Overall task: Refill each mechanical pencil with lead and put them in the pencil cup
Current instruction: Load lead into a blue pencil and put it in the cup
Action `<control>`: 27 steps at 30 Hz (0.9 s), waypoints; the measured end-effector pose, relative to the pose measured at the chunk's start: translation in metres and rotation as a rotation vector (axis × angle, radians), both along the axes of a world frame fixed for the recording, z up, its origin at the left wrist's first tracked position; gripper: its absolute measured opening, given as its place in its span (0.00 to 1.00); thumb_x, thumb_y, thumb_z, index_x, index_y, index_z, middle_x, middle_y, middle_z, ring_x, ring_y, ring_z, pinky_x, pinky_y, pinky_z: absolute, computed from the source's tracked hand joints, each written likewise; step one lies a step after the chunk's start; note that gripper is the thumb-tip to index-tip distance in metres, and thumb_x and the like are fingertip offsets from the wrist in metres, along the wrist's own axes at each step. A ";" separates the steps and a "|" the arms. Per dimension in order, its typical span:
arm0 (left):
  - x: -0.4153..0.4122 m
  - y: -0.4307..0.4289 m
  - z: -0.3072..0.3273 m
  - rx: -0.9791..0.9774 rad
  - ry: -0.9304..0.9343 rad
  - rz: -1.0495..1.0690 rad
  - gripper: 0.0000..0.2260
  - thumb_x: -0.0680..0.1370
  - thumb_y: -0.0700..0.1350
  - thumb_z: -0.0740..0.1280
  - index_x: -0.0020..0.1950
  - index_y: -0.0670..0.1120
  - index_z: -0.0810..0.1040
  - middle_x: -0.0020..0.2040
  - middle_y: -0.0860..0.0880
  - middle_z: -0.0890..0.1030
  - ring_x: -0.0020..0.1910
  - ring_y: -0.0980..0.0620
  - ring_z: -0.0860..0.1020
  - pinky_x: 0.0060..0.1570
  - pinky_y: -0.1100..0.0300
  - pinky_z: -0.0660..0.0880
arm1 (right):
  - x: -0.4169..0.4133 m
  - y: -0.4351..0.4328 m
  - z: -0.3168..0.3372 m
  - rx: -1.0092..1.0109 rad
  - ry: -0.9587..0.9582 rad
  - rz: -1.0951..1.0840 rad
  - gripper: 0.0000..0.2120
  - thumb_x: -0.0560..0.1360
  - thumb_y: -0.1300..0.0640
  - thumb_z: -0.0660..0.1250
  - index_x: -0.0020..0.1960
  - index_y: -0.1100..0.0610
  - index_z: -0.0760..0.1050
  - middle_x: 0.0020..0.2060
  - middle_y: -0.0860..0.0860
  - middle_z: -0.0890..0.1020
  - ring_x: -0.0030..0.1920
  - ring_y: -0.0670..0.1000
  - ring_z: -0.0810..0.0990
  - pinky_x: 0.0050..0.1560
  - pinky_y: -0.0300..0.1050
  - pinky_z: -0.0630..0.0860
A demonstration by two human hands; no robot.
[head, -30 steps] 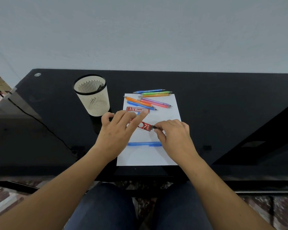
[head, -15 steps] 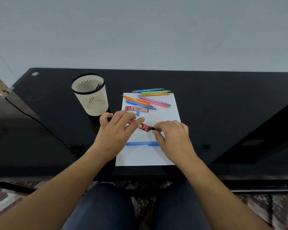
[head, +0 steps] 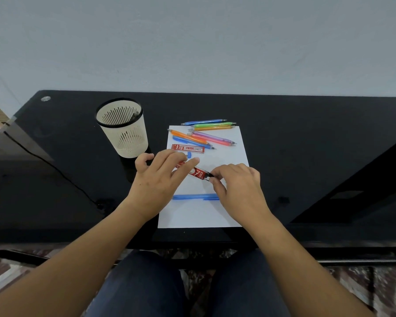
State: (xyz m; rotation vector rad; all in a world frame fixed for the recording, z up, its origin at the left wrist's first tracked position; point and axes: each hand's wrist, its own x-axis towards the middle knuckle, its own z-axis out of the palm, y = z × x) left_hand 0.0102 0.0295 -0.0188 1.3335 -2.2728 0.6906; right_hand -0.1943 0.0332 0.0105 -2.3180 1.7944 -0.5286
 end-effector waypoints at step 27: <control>-0.009 0.007 -0.003 0.184 0.215 0.213 0.26 0.66 0.35 0.78 0.61 0.52 0.78 0.56 0.50 0.78 0.58 0.49 0.72 0.58 0.49 0.57 | -0.002 0.001 0.005 0.033 -0.082 0.015 0.05 0.77 0.48 0.63 0.51 0.44 0.76 0.55 0.41 0.76 0.58 0.42 0.68 0.63 0.44 0.59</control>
